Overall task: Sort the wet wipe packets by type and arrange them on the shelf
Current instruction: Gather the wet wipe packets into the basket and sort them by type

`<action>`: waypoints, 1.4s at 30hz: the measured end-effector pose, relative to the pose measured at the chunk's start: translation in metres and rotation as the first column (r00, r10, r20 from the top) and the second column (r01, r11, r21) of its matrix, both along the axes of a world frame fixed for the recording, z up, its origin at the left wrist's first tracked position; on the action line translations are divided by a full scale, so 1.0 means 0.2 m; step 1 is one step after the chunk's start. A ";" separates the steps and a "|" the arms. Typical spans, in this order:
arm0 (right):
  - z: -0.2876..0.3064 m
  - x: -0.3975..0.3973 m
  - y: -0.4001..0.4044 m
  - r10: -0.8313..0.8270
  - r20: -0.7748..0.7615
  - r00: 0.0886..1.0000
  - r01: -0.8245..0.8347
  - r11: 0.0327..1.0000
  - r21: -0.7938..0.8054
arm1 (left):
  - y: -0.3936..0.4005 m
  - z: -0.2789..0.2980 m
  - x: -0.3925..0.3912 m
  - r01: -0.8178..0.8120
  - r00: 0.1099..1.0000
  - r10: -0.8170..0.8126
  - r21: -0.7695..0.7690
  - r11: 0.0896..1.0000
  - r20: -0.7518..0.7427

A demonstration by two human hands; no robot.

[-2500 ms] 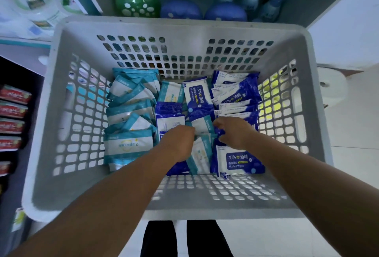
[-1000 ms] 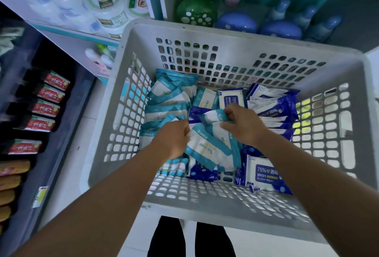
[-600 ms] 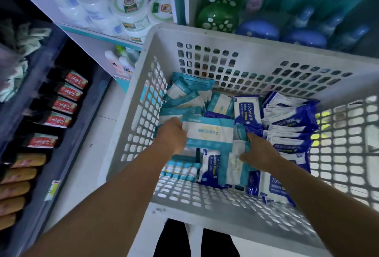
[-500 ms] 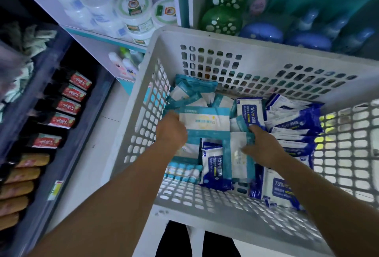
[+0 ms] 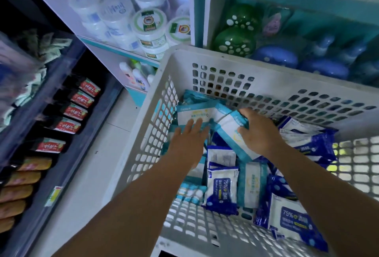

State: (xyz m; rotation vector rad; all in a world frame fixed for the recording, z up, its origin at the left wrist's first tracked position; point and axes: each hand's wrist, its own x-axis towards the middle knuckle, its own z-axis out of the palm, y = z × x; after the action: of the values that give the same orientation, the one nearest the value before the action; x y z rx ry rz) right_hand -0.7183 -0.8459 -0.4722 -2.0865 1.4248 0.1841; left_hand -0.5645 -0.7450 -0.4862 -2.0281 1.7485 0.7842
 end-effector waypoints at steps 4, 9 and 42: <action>0.02 0.05 -0.04 0.018 0.017 1.000 -0.017 0.999 -0.040 | 0.01 -0.05 0.07 0.043 0.988 -0.063 0.144 0.989 0.139; 0.00 0.21 -0.07 0.142 0.163 0.976 -0.139 0.990 -0.028 | -0.02 0.01 0.05 -0.148 0.978 0.129 0.109 0.983 0.165; -0.14 -0.15 0.39 0.302 -0.099 0.948 -0.257 0.911 0.322 | 0.11 -0.11 -0.15 0.200 0.961 -0.185 0.055 0.978 -0.207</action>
State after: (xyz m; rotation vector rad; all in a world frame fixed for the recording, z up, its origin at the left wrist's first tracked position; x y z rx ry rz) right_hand -0.7488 -0.7682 -0.5011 -2.0371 1.0853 0.6457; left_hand -0.5943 -0.7231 -0.5091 -1.7488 1.9583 1.0043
